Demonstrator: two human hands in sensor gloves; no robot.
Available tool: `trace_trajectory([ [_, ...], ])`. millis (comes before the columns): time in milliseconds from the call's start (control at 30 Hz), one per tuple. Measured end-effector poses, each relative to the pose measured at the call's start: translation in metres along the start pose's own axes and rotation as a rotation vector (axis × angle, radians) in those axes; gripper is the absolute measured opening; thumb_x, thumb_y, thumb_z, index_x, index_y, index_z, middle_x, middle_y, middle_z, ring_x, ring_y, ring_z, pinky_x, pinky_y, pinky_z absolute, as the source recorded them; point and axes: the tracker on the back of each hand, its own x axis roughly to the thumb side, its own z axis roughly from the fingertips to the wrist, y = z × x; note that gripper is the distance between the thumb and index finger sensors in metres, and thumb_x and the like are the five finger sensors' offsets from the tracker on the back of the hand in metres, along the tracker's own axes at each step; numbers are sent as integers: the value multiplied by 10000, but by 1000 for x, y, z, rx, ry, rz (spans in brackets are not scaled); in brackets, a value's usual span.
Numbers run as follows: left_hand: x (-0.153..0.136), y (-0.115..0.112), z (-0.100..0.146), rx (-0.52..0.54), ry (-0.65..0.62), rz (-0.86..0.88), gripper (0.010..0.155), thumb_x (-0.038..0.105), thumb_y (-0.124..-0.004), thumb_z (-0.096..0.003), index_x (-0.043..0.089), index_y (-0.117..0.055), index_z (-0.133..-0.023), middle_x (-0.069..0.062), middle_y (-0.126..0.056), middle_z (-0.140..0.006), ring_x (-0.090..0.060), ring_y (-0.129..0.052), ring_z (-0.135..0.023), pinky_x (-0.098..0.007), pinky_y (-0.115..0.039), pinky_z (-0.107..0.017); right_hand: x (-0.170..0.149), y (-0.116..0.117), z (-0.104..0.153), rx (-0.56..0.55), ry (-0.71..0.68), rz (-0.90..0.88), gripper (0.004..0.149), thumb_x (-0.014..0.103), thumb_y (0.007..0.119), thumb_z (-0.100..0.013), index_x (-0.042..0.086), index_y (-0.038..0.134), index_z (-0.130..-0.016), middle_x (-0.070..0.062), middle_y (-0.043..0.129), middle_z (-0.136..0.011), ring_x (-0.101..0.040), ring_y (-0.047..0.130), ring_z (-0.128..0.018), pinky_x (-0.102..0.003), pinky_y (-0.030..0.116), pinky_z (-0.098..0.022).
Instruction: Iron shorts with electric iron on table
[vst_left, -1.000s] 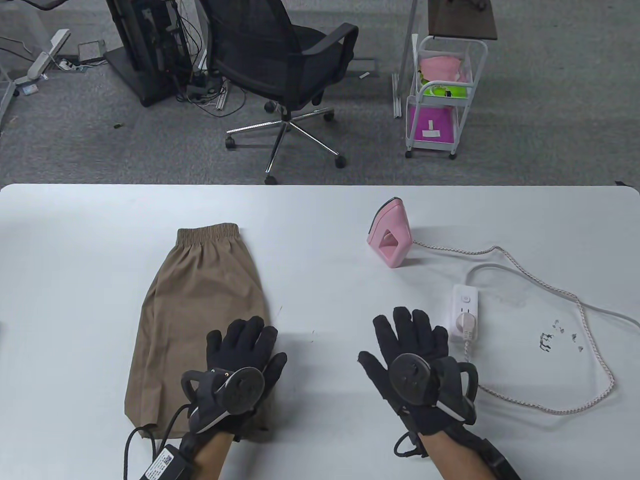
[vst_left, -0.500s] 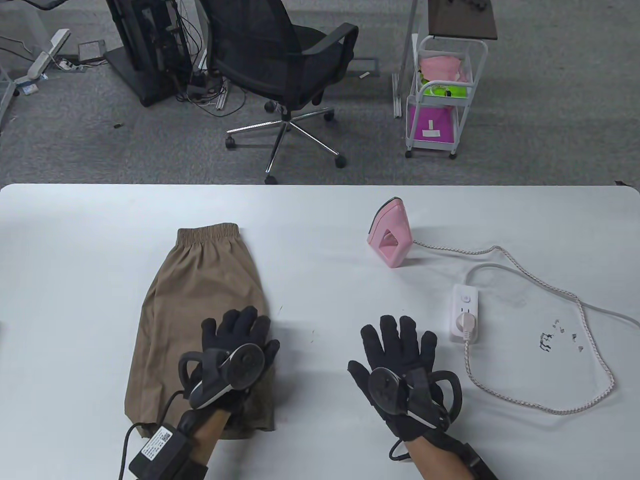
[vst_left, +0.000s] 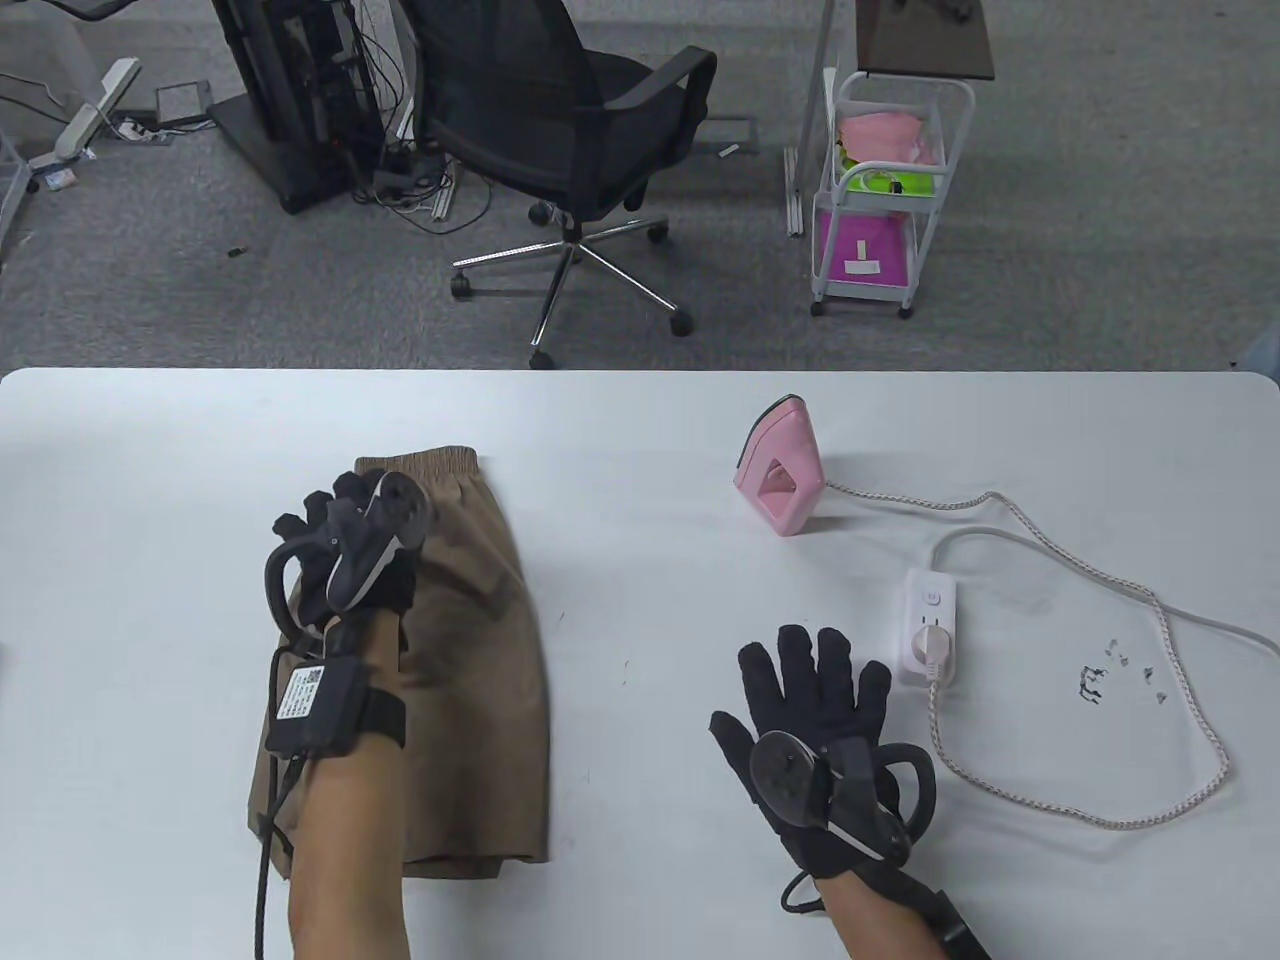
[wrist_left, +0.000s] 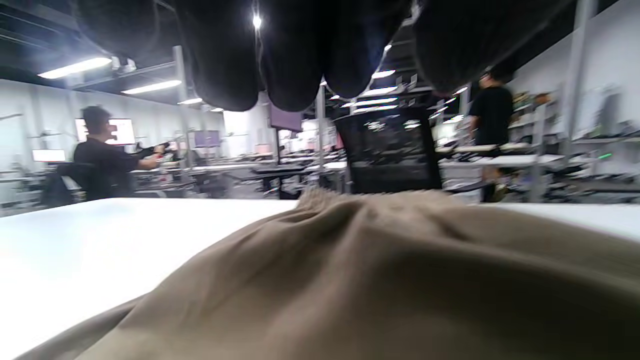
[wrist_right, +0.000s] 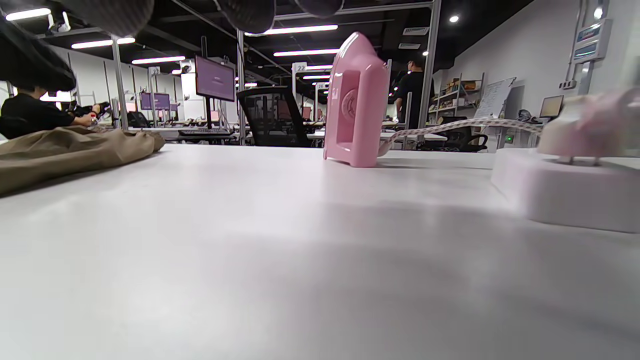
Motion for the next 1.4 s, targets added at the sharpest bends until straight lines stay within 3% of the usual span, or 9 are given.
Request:
trace_trajectory([
  [167, -7, -17, -35, -105, 148, 119, 688, 600, -683, -545, 296, -492, -1132, -10, -644, -1172, -329, -741, -1055, -620, -586, -762, -5, 0, 1, -15, 18, 2, 699, 693, 555, -624, 309, 418, -1191, -134, 335, -1209, -478, 311, -1113, -735, 339, -721],
  [267, -19, -32, -50, -184, 288, 433, 765, 588, -699, -560, 244, -364, -1155, -40, -634, -1162, -312, -772, -994, -597, -601, -751, -6, 1, 0, 18, -4, -44, 701, 684, 563, -621, 307, 411, -1192, -146, 307, -1208, -494, 267, -1102, -741, 318, -713],
  [367, -24, -43, -61, -262, 391, 403, 849, 604, -719, -559, 196, -280, -1160, -78, -597, -1163, -288, -786, -933, -577, -643, -713, -7, 1, 0, 9, 1, -39, 705, 682, 567, -618, 303, 413, -1192, -149, 309, -1206, -499, 265, -1099, -742, 320, -713],
  [533, -27, -59, -72, -351, 442, 392, 926, 643, -773, -528, 169, -291, -1160, -42, -715, -1055, -203, -843, -761, -548, -703, -653, -9, 1, -1, 24, 4, -61, 706, 684, 561, -621, 304, 403, -1195, -151, 297, -1207, -500, 255, -1098, -740, 318, -715],
  [633, -28, -62, -77, -349, 446, 422, 907, 643, -824, -494, 160, -412, -1142, 43, -867, -829, -142, -892, -550, -536, -757, -585, -9, 0, -1, 28, 5, -58, 707, 686, 558, -623, 304, 399, -1197, -153, 293, -1208, -499, 252, -1100, -740, 319, -715],
  [733, -27, -62, -81, -409, 418, 496, 741, 599, -857, -497, 193, -624, -1072, 101, -933, -653, -120, -904, -434, -522, -796, -531, -10, 1, -2, 39, 9, -65, 708, 686, 556, -625, 305, 394, -1198, -153, 285, -1209, -499, 247, -1101, -741, 316, -715],
  [900, -12, -47, -79, -335, 317, 506, 561, 531, -876, -500, 222, -750, -952, 107, -931, -574, -142, -905, -426, -547, -763, -591, -12, 5, -4, 64, 21, -66, 707, 688, 552, -626, 307, 392, -1199, -150, 285, -1210, -499, 244, -1101, -739, 316, -717],
  [1100, 15, 10, -52, -58, 112, 486, 540, 508, -877, -493, 271, -735, -957, 97, -929, -646, -169, -926, -530, -554, -743, -624, -13, 4, -4, 54, 27, -62, 703, 686, 555, -625, 306, 400, -1197, -149, 296, -1210, -497, 256, -1102, -739, 320, -717],
  [1400, 26, 88, 41, 232, -294, 896, 517, 449, -893, -488, 306, -735, -958, 49, -946, -728, -232, -967, -617, -604, -727, -632, -13, 3, -2, 35, 5, -77, 704, 683, 563, -620, 301, 416, -1192, -149, 322, -1205, -495, 279, -1101, -736, 332, -716],
])
